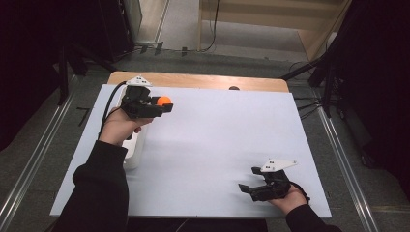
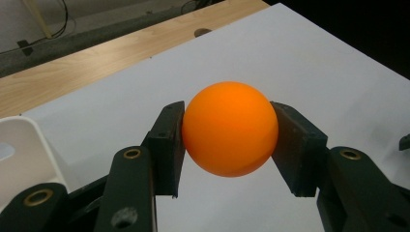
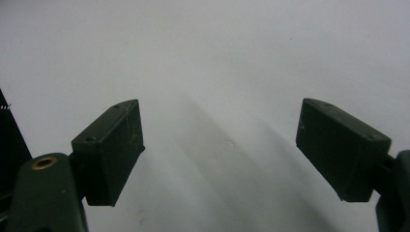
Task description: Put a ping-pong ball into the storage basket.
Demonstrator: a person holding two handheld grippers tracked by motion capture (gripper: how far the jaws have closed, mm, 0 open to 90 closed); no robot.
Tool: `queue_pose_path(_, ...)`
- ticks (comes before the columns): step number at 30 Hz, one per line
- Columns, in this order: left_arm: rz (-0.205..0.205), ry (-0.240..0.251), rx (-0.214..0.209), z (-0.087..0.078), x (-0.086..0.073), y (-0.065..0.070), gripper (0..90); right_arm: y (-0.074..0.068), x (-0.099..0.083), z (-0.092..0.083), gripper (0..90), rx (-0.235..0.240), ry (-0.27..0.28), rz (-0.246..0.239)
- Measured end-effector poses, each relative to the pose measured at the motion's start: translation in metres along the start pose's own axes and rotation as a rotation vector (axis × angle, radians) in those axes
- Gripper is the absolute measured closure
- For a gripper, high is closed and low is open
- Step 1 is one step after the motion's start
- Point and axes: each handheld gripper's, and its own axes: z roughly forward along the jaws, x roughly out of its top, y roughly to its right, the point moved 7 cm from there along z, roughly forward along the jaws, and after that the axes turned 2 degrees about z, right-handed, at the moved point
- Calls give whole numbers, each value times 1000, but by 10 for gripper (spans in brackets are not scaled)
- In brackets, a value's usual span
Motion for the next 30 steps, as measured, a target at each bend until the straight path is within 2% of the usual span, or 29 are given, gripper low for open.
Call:
queue_pose_path(6,-24,11,19,-5,-1,-9,500,0,0,0,156,0,-1,0)
queue_pose_path(16,-38,6,62,-9,-3,-19,500,0,0,0,156,0,-1,-1)
queue_pose_path(23,-52,2,107,-12,-5,-27,500,0,0,0,156,0,-2,-3)
queue_pose_path(25,-49,8,135,-12,-5,-30,500,0,0,0,156,-1,-2,-2)
queue_pose_path(30,-59,20,142,-15,-5,-33,500,0,0,0,156,0,-3,-4)
